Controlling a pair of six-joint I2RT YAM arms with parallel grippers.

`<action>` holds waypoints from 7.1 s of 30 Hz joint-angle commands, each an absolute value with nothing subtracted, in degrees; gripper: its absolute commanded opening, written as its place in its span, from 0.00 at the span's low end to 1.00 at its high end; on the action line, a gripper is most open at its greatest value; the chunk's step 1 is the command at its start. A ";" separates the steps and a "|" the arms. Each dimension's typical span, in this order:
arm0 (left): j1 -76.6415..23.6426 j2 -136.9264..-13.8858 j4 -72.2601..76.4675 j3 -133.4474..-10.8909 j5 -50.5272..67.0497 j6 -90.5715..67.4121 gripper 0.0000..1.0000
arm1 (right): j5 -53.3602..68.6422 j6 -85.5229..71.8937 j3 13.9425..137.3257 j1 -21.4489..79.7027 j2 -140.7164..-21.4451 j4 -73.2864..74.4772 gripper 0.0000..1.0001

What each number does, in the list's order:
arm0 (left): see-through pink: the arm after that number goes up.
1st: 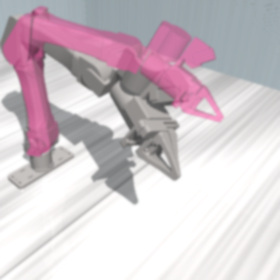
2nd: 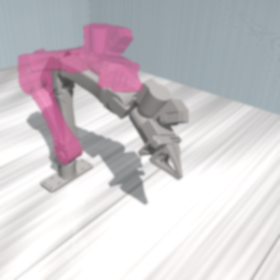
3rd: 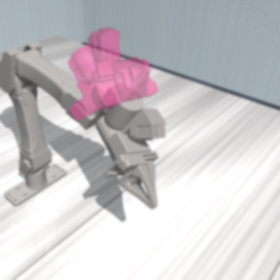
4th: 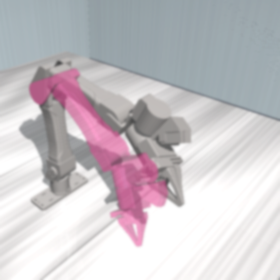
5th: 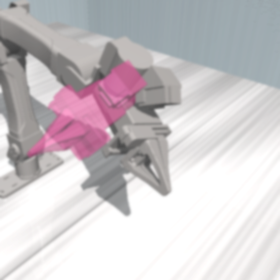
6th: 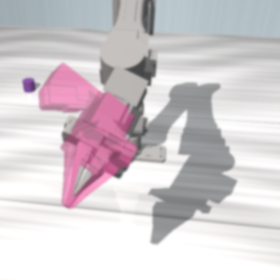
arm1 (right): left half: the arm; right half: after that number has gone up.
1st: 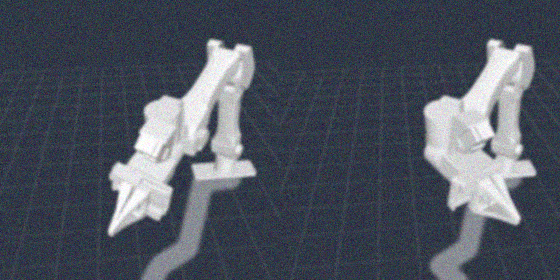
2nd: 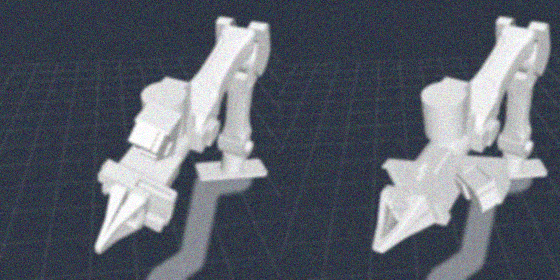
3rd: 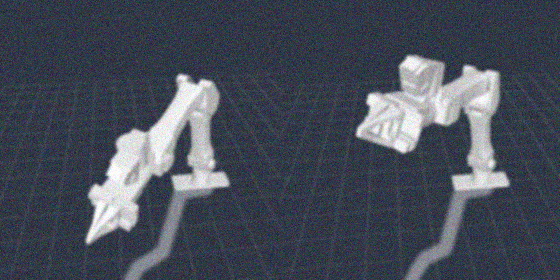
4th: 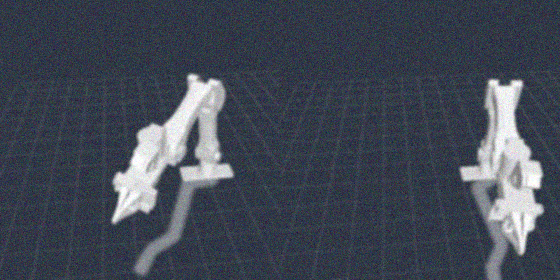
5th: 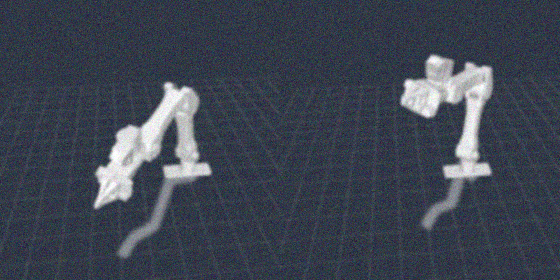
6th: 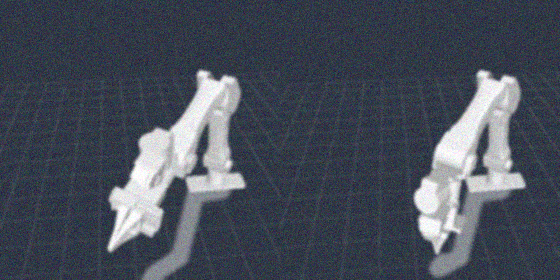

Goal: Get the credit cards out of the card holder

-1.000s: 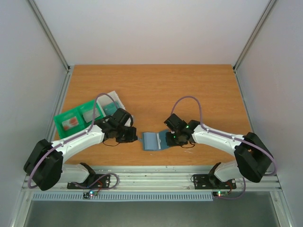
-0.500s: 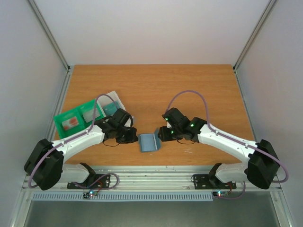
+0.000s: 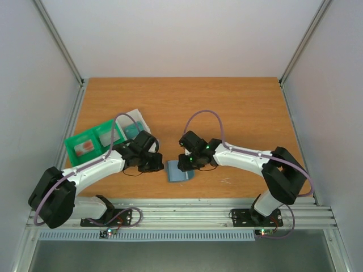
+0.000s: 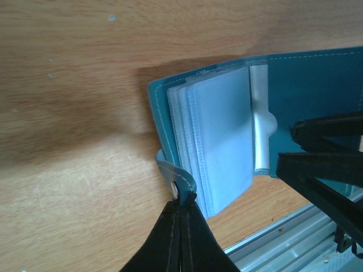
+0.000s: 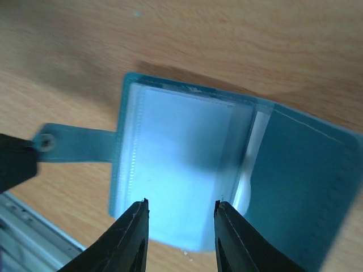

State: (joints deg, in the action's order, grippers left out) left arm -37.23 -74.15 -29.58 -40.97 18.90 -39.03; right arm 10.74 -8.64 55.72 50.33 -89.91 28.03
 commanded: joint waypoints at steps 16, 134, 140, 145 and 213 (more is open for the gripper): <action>-35.36 -73.37 -21.86 -37.79 21.70 -40.25 0.50 | 12.65 -10.96 42.56 44.86 -90.96 14.76 0.16; -38.12 -78.12 -15.20 -39.11 31.43 -44.47 0.00 | 12.53 -11.84 53.38 51.77 -88.04 26.39 0.66; -38.14 -78.02 -15.20 -39.03 31.38 -44.47 0.00 | 12.54 -12.12 52.42 51.72 -90.32 25.17 0.64; -38.14 -77.86 -15.39 -39.22 31.29 -44.47 0.01 | 11.26 -12.13 51.91 51.75 -91.32 25.05 0.57; -38.23 -78.31 -16.59 -39.89 30.50 -44.04 0.00 | 12.28 -13.89 49.48 52.21 -88.93 24.76 0.52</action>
State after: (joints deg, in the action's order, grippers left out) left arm -37.98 -79.31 -16.99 -38.54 30.46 -44.51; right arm 12.69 -13.28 50.06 51.77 -88.99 25.06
